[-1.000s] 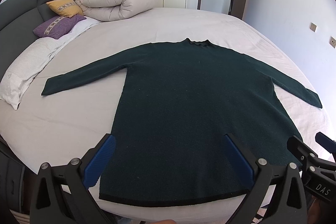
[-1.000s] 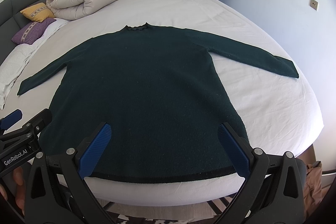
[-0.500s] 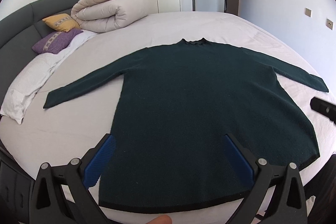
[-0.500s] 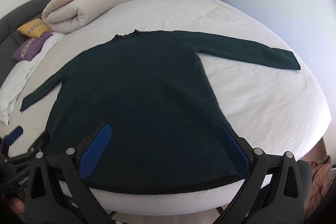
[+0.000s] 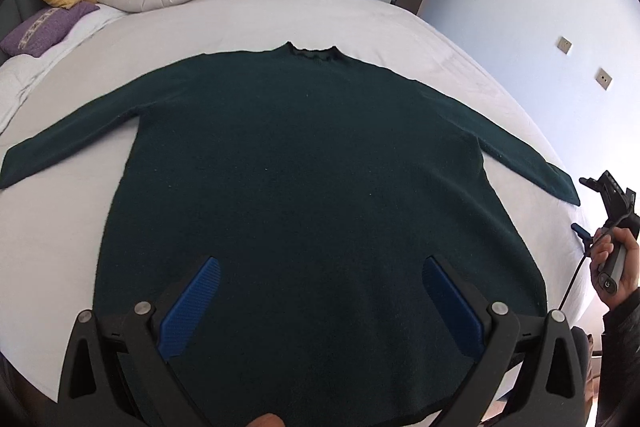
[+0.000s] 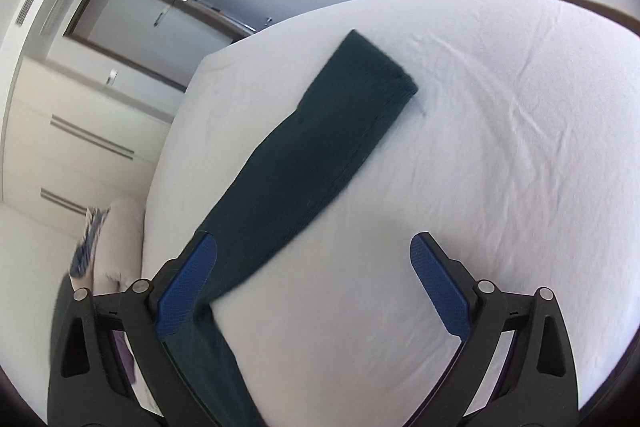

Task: Fold small clothes
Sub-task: 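Grasp the sweater's side edge with the right gripper and lift it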

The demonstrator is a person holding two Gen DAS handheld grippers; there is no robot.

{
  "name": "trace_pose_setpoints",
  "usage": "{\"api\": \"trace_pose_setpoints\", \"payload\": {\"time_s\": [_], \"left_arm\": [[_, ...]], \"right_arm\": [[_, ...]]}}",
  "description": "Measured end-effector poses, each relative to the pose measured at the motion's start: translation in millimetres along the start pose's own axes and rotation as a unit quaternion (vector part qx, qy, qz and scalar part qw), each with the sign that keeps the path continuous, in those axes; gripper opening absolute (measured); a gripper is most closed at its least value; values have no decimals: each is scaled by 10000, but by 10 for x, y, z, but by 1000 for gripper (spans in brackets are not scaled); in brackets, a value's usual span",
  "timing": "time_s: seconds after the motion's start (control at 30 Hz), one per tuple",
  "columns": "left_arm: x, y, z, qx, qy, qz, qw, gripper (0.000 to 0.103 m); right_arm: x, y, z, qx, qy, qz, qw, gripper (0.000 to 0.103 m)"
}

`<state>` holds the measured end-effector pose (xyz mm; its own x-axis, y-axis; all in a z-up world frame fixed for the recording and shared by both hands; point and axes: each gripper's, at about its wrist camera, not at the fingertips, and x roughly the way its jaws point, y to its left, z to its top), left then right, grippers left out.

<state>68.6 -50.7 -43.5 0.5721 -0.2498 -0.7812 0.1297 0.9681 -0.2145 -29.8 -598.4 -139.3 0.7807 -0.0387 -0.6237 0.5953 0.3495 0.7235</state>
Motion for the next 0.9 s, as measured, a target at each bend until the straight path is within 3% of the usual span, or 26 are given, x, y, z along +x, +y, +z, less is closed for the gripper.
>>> {"api": "trace_pose_setpoints", "payload": {"time_s": [0.07, 0.13, 0.2, 0.3, 0.43, 0.53, 0.57, 0.67, 0.7, 0.77, 0.83, 0.9], "left_arm": [[64, -4, 89, -143, -77, 16, 9999, 103], [161, -31, 206, -177, -72, -13, 9998, 103], [292, -64, 312, -210, 57, -153, 9996, 103], [471, -98, 486, -346, 137, -452, 9983, 103], [693, -126, 664, -463, 362, -864, 9945, 103], [890, -118, 750, -575, 662, -1134, 9897, 103], [928, -103, 778, -640, 711, -1246, 9876, 102], [1013, -72, 907, -744, 679, -1408, 9849, 93], [1036, -80, 969, -722, 672, -1414, 9850, 86], [1084, -133, 1078, -642, 610, -1505, 9846, 84], [1094, -136, 1200, -641, 519, -1666, 9826, 84], [1121, -104, 1298, -768, 422, -1969, 9765, 84]], "right_arm": [[139, -130, 207, 259, 55, 27, 9996, 88], [224, -151, 343, 351, -12, 94, 9993, 86], [303, -132, 441, 355, -65, 130, 9993, 85], [431, -179, 530, 542, -111, 255, 9981, 74], [578, -280, 624, 637, -99, 239, 9976, 29], [654, -239, 652, 458, -138, 106, 9988, 14], [666, -170, 654, 318, -169, 13, 9994, 13], [701, 187, 645, -215, -214, -101, 9995, 9], [715, 400, 627, -519, -221, -128, 9983, 9], [773, 929, 486, -1280, -130, -54, 9917, 9], [854, 1585, 171, -2283, 32, 67, 9736, 9], [905, 2335, -256, -3311, 218, 226, 9431, 8]]}}
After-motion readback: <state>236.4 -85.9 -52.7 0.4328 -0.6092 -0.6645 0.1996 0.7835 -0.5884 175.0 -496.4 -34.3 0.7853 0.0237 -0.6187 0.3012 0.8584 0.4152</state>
